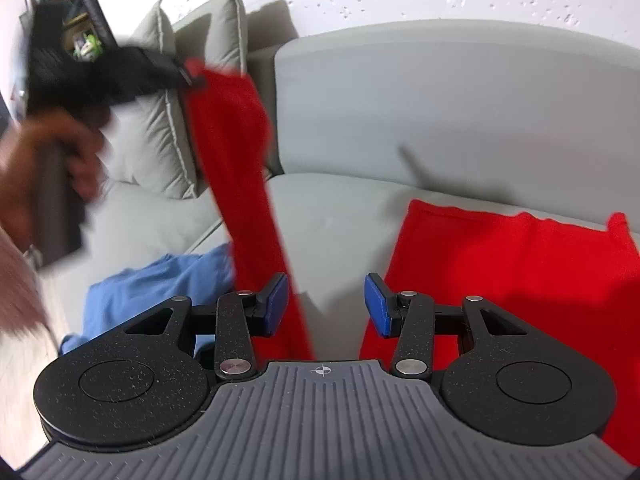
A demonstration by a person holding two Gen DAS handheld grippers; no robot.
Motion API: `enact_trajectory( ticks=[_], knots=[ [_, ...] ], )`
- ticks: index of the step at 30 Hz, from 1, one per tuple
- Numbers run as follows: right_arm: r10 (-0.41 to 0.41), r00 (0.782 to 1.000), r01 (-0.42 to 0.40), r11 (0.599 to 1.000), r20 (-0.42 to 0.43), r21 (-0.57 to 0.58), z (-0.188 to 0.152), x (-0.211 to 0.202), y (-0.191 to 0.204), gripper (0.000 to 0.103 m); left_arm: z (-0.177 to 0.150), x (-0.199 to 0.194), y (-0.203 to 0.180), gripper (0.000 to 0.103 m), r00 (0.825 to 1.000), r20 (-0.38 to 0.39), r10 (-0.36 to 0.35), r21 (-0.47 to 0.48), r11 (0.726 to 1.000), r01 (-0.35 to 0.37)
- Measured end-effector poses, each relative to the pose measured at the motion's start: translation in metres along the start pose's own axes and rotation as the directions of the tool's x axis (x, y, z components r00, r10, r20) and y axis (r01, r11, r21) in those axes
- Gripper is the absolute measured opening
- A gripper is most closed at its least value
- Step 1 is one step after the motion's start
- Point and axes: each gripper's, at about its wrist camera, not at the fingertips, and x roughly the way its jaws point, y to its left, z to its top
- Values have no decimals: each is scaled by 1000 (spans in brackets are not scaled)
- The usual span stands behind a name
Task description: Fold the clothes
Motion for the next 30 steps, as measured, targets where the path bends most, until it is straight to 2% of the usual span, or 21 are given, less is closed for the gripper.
enact_trajectory(
  ticks=[4,8,10,14,17,21,25,27,29,30],
  knots=[
    [3,1000,-3,1000,10,-12,-4,-36,9,48,46,-87,6,4,991,128,-29,81,997,19],
    [-4,1000,4,998,-9,-55,-11,-49,17,48,60,-142,11,4,988,155,17,184,982,-46],
    [-10,999,8,997,-30,-76,-18,-49,20,48,49,-143,28,4,991,109,77,171,981,-95],
    [-16,996,7,996,-91,-94,-33,-37,26,48,15,-119,75,4,985,15,170,91,981,-170],
    [-18,991,2,993,-133,-119,-41,-21,31,48,-10,-106,110,4,977,-44,208,54,977,-205],
    [-25,984,0,990,-175,-144,-46,5,38,48,-20,-89,139,4,977,-63,203,13,979,-202],
    [-30,979,-3,988,-203,-157,-47,28,43,48,-33,-42,165,6,977,-88,192,-36,980,-196],
    [-33,974,-3,987,-222,-161,-48,39,45,48,-55,-8,179,24,957,-167,238,-47,967,-249],
    [-39,973,1,987,-229,-163,-52,38,47,48,-86,20,191,39,916,-268,299,-45,946,-322],
    [-43,971,4,986,-234,-164,-54,36,46,48,-101,33,197,41,892,-315,325,-40,934,-354]
  ],
)
